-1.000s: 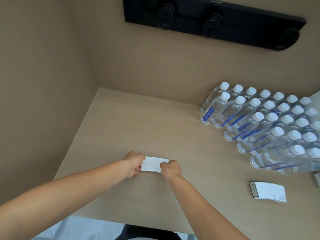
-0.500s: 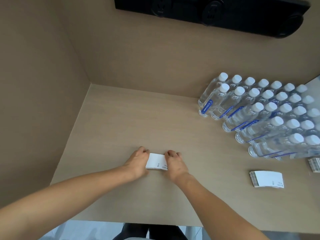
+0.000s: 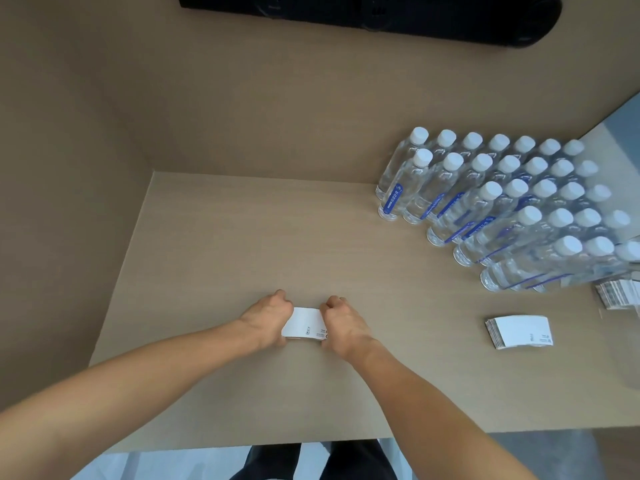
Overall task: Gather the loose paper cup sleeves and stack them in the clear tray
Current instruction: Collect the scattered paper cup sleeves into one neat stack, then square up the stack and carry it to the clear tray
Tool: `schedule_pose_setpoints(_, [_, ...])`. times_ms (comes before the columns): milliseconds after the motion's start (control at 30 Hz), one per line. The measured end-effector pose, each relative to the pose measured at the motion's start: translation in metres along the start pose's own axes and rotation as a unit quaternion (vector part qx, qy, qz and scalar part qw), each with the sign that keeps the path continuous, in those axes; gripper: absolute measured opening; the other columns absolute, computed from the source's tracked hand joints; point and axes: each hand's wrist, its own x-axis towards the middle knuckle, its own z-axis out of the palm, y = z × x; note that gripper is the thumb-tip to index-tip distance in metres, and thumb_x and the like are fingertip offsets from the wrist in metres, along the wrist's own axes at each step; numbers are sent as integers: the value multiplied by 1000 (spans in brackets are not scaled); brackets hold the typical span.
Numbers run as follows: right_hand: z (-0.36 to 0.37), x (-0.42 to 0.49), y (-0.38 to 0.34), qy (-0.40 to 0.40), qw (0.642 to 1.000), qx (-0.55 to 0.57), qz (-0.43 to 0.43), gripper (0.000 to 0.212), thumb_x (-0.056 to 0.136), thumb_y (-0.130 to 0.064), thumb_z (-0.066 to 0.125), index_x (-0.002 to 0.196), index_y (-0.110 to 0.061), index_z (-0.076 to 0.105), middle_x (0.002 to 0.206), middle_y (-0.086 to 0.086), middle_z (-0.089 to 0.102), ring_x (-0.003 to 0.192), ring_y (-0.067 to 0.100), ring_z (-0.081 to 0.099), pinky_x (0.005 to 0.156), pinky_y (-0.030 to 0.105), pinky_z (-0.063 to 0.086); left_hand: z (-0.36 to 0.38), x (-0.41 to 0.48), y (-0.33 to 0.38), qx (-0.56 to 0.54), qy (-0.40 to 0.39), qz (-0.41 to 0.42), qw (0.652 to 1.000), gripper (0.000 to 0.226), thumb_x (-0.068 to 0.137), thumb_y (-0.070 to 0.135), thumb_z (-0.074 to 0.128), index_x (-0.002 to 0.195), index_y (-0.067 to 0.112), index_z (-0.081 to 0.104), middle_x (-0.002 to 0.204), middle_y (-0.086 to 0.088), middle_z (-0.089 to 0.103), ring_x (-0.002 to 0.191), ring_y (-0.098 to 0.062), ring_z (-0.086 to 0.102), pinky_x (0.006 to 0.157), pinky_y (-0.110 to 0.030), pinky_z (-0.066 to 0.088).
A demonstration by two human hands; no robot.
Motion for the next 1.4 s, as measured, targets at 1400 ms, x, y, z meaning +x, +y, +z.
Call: schedule_pose_setpoints(1400, [-88, -158, 430, 72, 995, 67, 6, 51, 70, -14, 79, 117, -6, 60, 128, 12, 51, 117, 28, 53, 98, 31, 47, -53, 109, 443, -24, 73, 24, 997, 58, 74, 37, 82, 116, 4, 61, 120, -13, 58, 104, -31, 62, 80, -32, 50])
